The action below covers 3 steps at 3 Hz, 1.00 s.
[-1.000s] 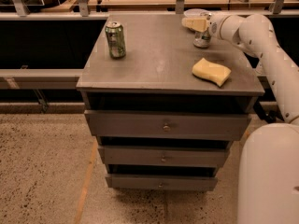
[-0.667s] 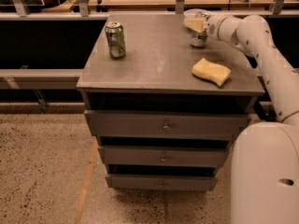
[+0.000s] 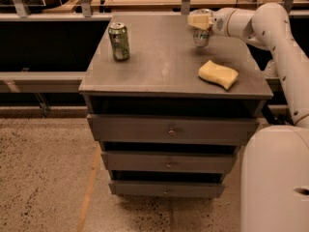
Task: Move 7up can near green can
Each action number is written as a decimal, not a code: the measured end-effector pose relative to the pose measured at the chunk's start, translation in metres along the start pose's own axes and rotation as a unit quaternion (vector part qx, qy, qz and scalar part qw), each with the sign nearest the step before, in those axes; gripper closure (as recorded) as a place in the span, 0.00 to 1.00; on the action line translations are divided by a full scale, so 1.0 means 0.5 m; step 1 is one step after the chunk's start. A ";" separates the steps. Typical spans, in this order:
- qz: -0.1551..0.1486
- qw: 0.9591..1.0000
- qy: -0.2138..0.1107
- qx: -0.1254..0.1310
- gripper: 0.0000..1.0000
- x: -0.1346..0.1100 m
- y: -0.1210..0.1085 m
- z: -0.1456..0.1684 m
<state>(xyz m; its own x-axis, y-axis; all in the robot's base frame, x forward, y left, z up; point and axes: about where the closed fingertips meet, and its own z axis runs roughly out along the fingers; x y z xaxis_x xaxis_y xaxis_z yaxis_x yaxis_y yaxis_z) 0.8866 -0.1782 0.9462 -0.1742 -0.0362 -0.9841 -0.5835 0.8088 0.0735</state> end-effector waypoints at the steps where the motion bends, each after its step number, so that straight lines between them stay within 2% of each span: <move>1: 0.003 0.993 0.010 -0.117 1.00 -0.028 0.165 -0.005; 2: 0.002 0.993 0.014 -0.121 1.00 -0.022 0.169 -0.004; 3: 0.002 0.991 0.013 -0.131 1.00 -0.025 0.191 0.007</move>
Offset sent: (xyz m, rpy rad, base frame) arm -0.0390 0.0535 0.0185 0.0265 0.0199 0.1884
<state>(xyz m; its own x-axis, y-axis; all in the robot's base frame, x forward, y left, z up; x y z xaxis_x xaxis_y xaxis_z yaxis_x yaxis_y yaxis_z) 0.8358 -0.0987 0.9647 -0.1957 -0.0516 -0.9793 -0.7685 0.6284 0.1204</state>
